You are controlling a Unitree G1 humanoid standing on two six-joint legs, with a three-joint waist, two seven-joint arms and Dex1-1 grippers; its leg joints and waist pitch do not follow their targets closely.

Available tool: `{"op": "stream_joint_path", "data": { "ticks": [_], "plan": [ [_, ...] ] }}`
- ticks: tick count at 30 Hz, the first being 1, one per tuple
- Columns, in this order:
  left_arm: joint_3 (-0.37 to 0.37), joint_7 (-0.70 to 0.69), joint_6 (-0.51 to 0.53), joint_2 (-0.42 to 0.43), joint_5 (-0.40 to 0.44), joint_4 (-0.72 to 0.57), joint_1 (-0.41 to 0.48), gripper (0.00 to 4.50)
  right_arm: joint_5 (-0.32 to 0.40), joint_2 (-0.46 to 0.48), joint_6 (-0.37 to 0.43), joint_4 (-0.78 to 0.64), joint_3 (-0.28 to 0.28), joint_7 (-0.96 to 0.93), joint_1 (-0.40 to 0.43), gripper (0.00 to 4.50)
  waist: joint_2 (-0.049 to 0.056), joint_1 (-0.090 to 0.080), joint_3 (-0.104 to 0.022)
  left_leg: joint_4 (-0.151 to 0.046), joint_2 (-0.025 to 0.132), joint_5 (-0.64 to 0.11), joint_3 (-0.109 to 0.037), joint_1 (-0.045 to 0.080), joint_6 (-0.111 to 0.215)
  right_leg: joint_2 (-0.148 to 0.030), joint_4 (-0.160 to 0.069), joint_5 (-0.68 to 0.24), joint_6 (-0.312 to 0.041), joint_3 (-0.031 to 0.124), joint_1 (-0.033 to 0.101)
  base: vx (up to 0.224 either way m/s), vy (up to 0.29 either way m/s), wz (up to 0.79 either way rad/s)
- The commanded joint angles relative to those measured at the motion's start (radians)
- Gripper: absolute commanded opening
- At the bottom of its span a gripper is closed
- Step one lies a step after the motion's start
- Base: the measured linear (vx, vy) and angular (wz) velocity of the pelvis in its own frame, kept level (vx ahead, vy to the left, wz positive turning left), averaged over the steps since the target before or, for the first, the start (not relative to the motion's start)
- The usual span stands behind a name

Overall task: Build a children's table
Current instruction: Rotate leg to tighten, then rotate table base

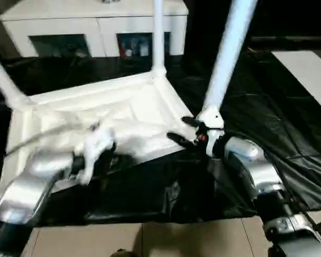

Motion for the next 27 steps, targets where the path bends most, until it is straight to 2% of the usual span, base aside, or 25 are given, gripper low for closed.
{"op": "stream_joint_path", "data": {
  "ticks": [1, 2, 3, 4, 5, 6, 7, 8, 9, 11, 12, 13, 18, 21, 27],
  "plan": [
    [0.001, 0.015, 0.085, 0.025, -0.002, -0.097, 0.056, 1.13, -0.037, 0.002, -0.028, 0.101, -0.041, -0.126, -0.053, 3.58, 0.003, -0.013, -0.061, -0.079, 0.025, -0.259, -0.007, 0.044, -0.022, -0.029, -0.063, -0.156, -0.226, 0.029, 0.027, 0.000, 0.000, 0.00],
    [0.001, 0.015, 0.085, 0.025, -0.002, -0.097, 0.056, 1.13, -0.037, 0.002, -0.028, 0.101, -0.041, -0.126, -0.053, 3.58, 0.002, -0.016, -0.058, -0.082, 0.022, -0.264, -0.009, 0.039, -0.026, -0.028, -0.065, -0.178, -0.218, 0.028, 0.032, 0.000, 0.000, 0.00],
    [-0.005, 0.030, 0.093, 0.027, 0.022, -0.103, 0.076, 1.13, -0.045, 0.001, -0.032, 0.136, -0.052, -0.165, -0.070, 3.58, 0.009, -0.009, -0.060, -0.079, 0.022, -0.287, -0.005, 0.051, -0.035, -0.028, -0.071, -0.207, -0.202, 0.029, 0.022, 0.000, 0.000, 0.00],
    [-0.010, 0.051, 0.093, 0.029, 0.053, -0.102, 0.092, 1.13, -0.055, -0.002, -0.036, 0.169, -0.059, -0.202, -0.085, 3.58, 0.007, -0.013, -0.058, -0.078, 0.020, -0.298, -0.004, 0.052, -0.039, -0.025, -0.073, -0.213, -0.198, 0.031, 0.020, 0.000, 0.000, 0.00],
    [-0.010, 0.051, 0.093, 0.029, 0.053, -0.102, 0.092, 1.13, -0.055, -0.002, -0.036, 0.169, -0.059, -0.202, -0.085, 3.58, 0.005, -0.013, -0.059, -0.078, 0.019, -0.301, -0.006, 0.049, -0.043, -0.026, -0.073, -0.220, -0.189, 0.032, 0.025, 0.000, 0.000, 0.00],
    [-0.014, 0.084, 0.082, 0.023, 0.087, -0.089, 0.104, 1.13, -0.069, -0.010, -0.041, 0.201, -0.066, -0.245, -0.102, 3.58, 0.005, -0.010, -0.060, -0.077, 0.019, -0.298, -0.005, 0.051, -0.044, -0.027, -0.074, -0.220, -0.182, 0.032, 0.024, 0.000, 0.000, 0.00],
    [-0.024, 0.153, 0.098, 0.027, 0.117, -0.080, 0.132, 1.13, -0.085, -0.037, -0.048, 0.279, -0.098, -0.337, -0.144, 3.58, 0.008, -0.014, -0.059, -0.078, 0.018, -0.302, -0.007, 0.048, -0.055, -0.025, -0.073, -0.216, -0.177, 0.031, 0.024, 0.000, 0.000, 0.00],
    [-0.026, 0.172, 0.105, 0.028, 0.122, -0.077, 0.140, 1.13, -0.089, -0.048, -0.050, 0.302, -0.108, -0.362, -0.157, 3.58, 0.008, -0.015, -0.061, -0.078, 0.018, -0.299, -0.009, 0.046, -0.058, -0.026, -0.071, -0.215, -0.176, 0.030, 0.028, 0.000, 0.000, 0.00],
    [-0.026, 0.172, 0.105, 0.028, 0.122, -0.077, 0.140, 1.13, -0.089, -0.048, -0.050, 0.302, -0.108, -0.362, -0.157, 3.58, 0.007, -0.010, -0.065, -0.074, 0.017, -0.290, -0.007, 0.052, -0.059, -0.025, -0.071, -0.203, -0.171, 0.029, 0.026, 0.000, 0.000, 0.00],
    [-0.023, 0.188, 0.113, 0.032, 0.122, -0.082, 0.156, 1.13, -0.089, -0.075, -0.061, 0.343, -0.124, -0.383, -0.178, 3.58, 0.008, -0.007, -0.064, -0.069, 0.016, -0.283, -0.003, 0.056, -0.055, -0.019, -0.071, -0.164, -0.175, 0.031, 0.021, 0.000, 0.000, 0.00],
    [-0.019, 0.193, 0.118, 0.031, 0.118, -0.087, 0.162, 1.13, -0.089, -0.088, -0.070, 0.365, -0.128, -0.390, -0.189, 3.58, 0.006, -0.005, -0.066, -0.068, 0.015, -0.274, -0.003, 0.054, -0.051, -0.018, -0.069, -0.150, -0.175, 0.031, 0.024, 0.000, 0.000, 0.00],
    [-0.011, 0.203, 0.125, 0.027, 0.114, -0.100, 0.174, 1.13, -0.091, -0.119, -0.094, 0.421, -0.134, -0.406, -0.214, 3.58, 0.003, -0.006, -0.070, -0.066, 0.013, -0.228, -0.006, 0.041, -0.039, -0.021, -0.058, -0.099, -0.186, 0.028, 0.035, 0.000, 0.000, 0.00],
    [0.024, 0.211, 0.090, -0.001, 0.095, -0.109, 0.187, 1.13, -0.100, -0.187, -0.133, 0.520, -0.151, -0.432, -0.263, 3.58, -0.003, -0.003, -0.074, -0.056, 0.010, -0.167, -0.004, 0.033, -0.006, -0.022, -0.053, -0.034, -0.203, 0.025, 0.045, 0.000, 0.000, 0.00],
    [0.047, 0.210, 0.059, -0.010, 0.058, -0.131, 0.206, 1.13, -0.111, -0.224, -0.168, 0.599, -0.161, -0.461, -0.302, 3.58, -0.009, -0.008, -0.074, -0.052, 0.007, -0.160, -0.003, 0.028, 0.009, -0.020, -0.050, -0.026, -0.216, 0.023, 0.047, 0.000, 0.000, 0.00],
    [0.113, 0.176, 0.021, 0.002, -0.007, -0.184, 0.267, 1.13, -0.121, -0.251, -0.216, 0.675, -0.155, -0.462, -0.341, 3.58, -0.011, -0.013, -0.075, -0.047, 0.011, -0.158, -0.003, 0.026, 0.036, -0.022, -0.050, -0.046, -0.228, 0.022, 0.046, 0.000, 0.000, 0.00]
  ]
}}
